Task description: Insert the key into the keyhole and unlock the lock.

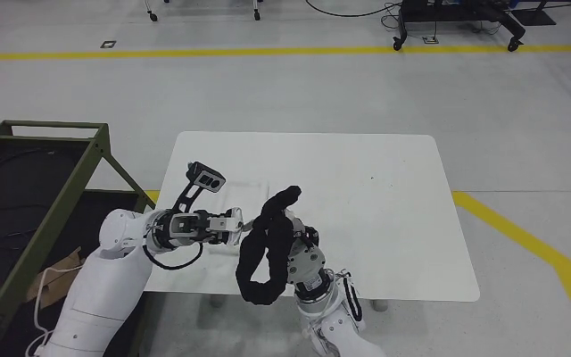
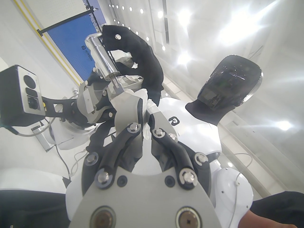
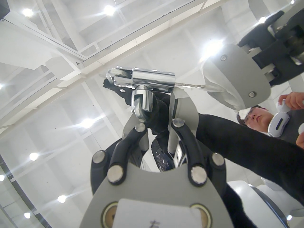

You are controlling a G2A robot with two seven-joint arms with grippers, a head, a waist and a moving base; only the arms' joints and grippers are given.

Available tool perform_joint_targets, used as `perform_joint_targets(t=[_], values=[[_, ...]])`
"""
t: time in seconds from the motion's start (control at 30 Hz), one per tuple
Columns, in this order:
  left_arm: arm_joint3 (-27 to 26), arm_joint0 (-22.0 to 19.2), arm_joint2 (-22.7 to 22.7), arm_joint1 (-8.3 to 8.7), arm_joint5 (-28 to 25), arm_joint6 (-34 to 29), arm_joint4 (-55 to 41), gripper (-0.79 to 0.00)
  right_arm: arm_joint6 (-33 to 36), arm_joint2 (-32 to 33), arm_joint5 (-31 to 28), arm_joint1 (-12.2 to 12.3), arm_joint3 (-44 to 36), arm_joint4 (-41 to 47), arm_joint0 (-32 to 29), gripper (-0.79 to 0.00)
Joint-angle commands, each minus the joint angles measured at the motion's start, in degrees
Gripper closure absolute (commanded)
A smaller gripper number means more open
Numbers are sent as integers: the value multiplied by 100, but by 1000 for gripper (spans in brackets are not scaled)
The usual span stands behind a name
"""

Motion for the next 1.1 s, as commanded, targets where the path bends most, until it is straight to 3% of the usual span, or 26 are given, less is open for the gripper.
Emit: perform_joint_targets(t=[0.0,1.07], values=[[27,-21,-20,-4,-11,37,16,0,-3,3,22,-2,-4,-19,-7,0],[257,-25,-220,-50,270,-164,-283,0,-118,53,-117,-106,103,28,87,0]])
